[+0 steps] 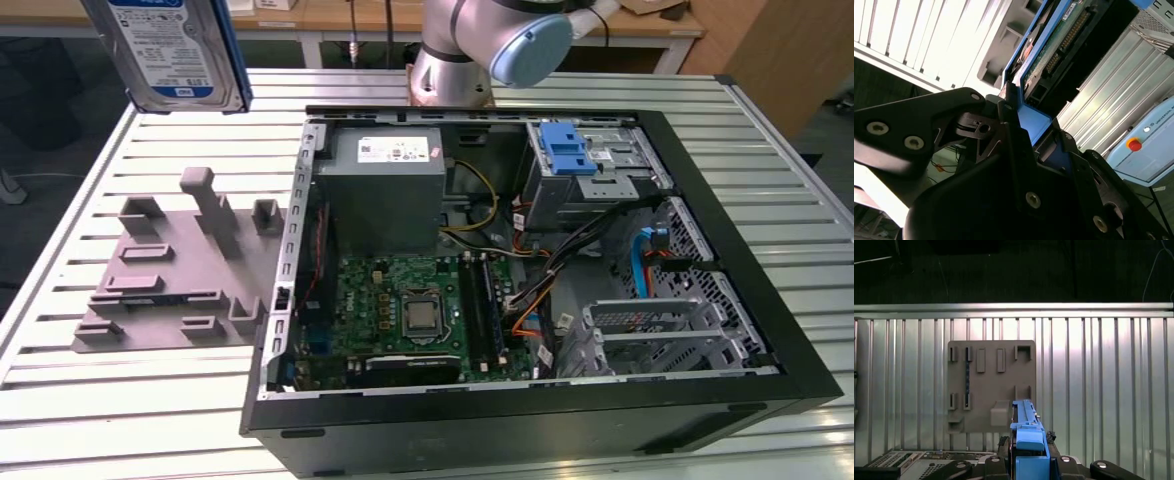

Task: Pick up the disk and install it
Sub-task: 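Pick up the disk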

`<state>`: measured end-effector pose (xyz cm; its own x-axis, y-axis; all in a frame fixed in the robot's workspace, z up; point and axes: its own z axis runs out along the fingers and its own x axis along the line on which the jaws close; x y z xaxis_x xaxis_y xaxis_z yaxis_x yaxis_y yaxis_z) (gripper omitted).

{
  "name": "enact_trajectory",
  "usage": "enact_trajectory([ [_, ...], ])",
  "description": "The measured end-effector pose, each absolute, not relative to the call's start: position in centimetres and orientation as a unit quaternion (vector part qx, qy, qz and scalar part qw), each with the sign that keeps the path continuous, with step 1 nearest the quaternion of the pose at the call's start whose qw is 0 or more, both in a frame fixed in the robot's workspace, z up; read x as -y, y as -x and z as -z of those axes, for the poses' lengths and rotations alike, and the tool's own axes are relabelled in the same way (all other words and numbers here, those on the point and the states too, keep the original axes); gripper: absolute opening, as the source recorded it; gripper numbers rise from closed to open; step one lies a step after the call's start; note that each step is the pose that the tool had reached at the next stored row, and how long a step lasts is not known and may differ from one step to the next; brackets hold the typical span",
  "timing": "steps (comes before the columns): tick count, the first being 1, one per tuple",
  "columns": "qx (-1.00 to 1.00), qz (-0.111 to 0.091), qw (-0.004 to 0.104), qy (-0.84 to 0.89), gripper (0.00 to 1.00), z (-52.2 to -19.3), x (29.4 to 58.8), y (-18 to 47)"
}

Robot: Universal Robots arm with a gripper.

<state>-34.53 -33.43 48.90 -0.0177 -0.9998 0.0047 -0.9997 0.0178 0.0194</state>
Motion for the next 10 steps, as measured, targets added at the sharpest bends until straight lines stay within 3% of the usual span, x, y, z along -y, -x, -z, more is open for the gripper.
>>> enact_trajectory([
  [10, 0.713, 0.005, 0.008, -0.701, 0.36, -48.89, 33.43, 34.11],
])
